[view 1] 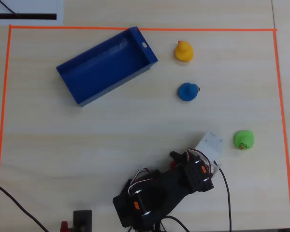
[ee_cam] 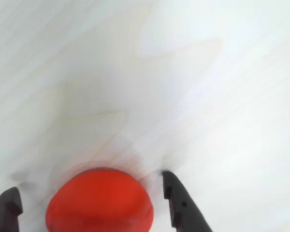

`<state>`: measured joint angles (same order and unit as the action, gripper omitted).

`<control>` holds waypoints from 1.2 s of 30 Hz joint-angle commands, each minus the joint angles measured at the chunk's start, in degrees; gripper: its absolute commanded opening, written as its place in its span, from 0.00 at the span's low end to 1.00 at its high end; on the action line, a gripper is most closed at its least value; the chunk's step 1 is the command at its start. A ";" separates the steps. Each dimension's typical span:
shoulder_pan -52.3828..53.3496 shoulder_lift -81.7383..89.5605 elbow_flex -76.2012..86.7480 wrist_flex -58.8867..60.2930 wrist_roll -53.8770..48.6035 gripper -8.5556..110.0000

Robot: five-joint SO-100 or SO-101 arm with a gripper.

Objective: Grasp red duck and put it into box.

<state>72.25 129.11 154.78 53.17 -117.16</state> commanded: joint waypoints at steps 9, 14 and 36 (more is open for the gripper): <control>3.16 -0.26 5.10 -5.45 -4.22 0.40; 3.08 1.49 5.36 -5.27 -2.64 0.40; -0.44 17.40 5.27 7.73 4.48 0.40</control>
<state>71.02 145.20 160.31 60.12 -113.12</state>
